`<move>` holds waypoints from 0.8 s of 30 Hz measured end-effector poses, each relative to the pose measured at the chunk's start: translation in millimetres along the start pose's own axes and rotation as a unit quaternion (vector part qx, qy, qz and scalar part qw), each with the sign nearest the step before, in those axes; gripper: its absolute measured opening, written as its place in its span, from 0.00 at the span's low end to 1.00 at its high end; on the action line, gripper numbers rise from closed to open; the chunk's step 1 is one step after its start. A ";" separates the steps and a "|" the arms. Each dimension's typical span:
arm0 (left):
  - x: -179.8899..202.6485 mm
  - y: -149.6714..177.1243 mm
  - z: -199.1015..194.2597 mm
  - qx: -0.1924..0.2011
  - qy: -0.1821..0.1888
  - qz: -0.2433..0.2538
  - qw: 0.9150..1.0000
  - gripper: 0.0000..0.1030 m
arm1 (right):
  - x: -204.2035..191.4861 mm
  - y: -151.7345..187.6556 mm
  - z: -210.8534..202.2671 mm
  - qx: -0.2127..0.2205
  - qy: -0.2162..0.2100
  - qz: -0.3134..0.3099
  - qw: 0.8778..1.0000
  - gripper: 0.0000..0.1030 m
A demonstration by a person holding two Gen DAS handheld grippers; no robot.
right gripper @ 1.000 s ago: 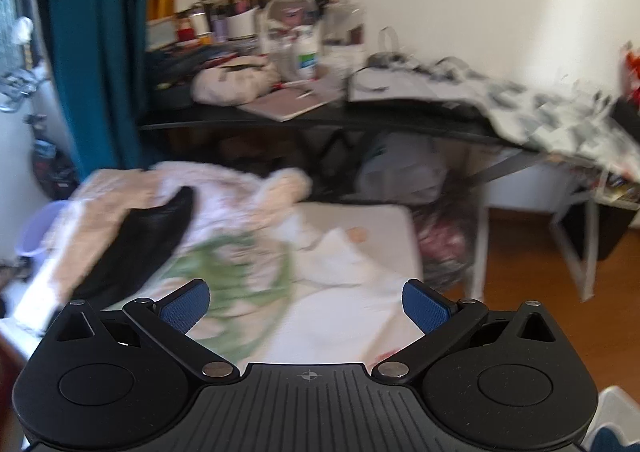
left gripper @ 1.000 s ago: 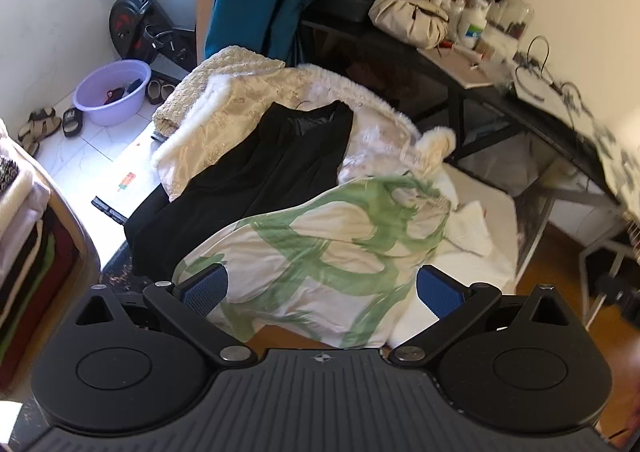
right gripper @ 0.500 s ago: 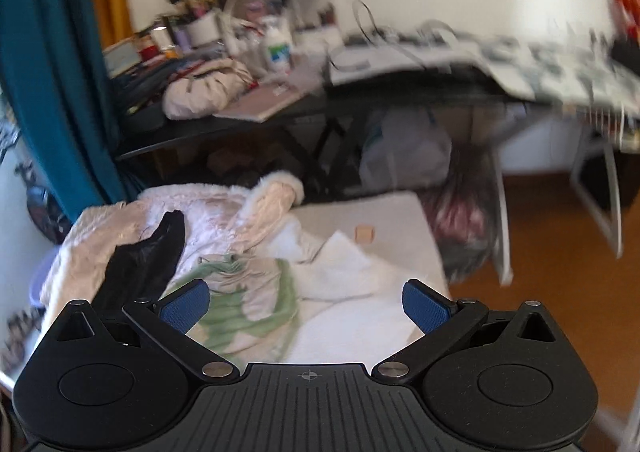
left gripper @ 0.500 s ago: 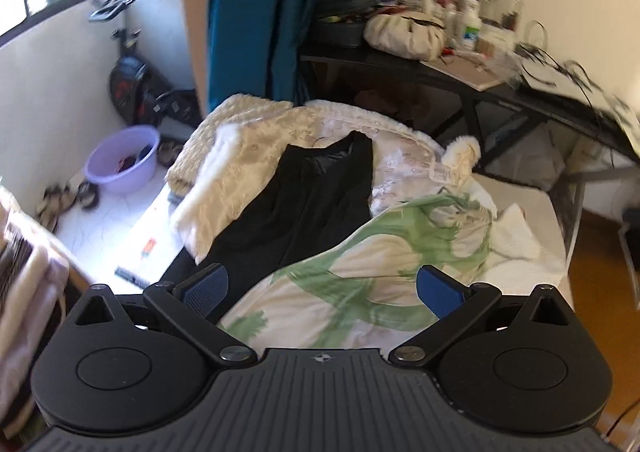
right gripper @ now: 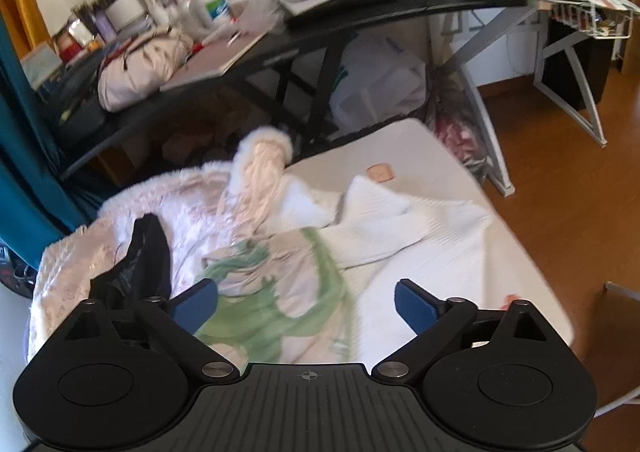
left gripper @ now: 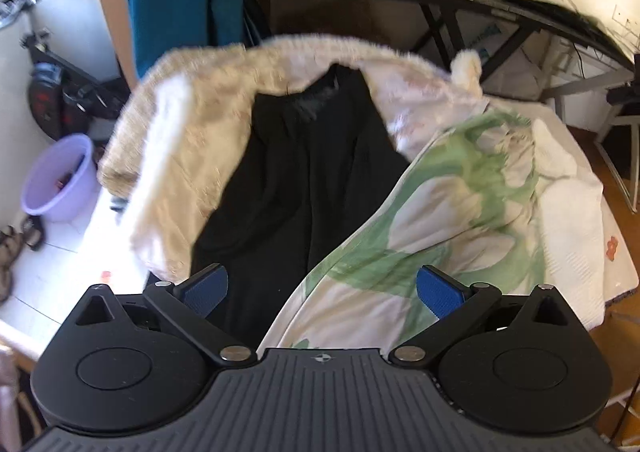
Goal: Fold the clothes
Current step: 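Move both tools toward the green leaf-print garment on the clothes pile, then close the right gripper on the green leaf-print garment's edge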
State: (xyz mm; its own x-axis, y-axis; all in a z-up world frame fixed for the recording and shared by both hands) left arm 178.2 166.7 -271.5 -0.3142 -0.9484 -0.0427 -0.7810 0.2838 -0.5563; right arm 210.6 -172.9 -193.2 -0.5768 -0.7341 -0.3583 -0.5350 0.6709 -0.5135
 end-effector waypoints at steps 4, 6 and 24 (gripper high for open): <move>-13.0 4.2 18.7 -0.014 0.021 0.007 1.000 1.00 | -30.1 5.8 37.6 -0.012 -0.003 0.001 1.000 0.82; -16.4 6.2 23.3 -0.013 0.022 0.014 1.000 1.00 | -44.9 7.6 65.0 -0.020 -0.002 0.001 1.000 0.83; -16.6 12.4 38.0 -0.043 0.030 0.024 0.998 1.00 | -69.9 26.0 151.8 -0.082 0.002 0.103 0.991 0.59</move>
State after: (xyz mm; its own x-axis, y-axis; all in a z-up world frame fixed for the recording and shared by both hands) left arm 194.2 180.6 -309.2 -0.3814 -0.9243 -0.0161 -0.8068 0.3414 -0.4822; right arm 330.7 -120.0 -299.9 -0.6858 -0.5801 -0.4394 -0.4993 0.8143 -0.2958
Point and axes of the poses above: each gripper's, at about its wrist camera, not at the fingertips, and z roughly the way its jaws point, x to its right, y to its underside, the point moved 4 cm from there along z, roughly the way its jaws point, and after that the axes turned 7 degrees about z, right-handed, at the moved point
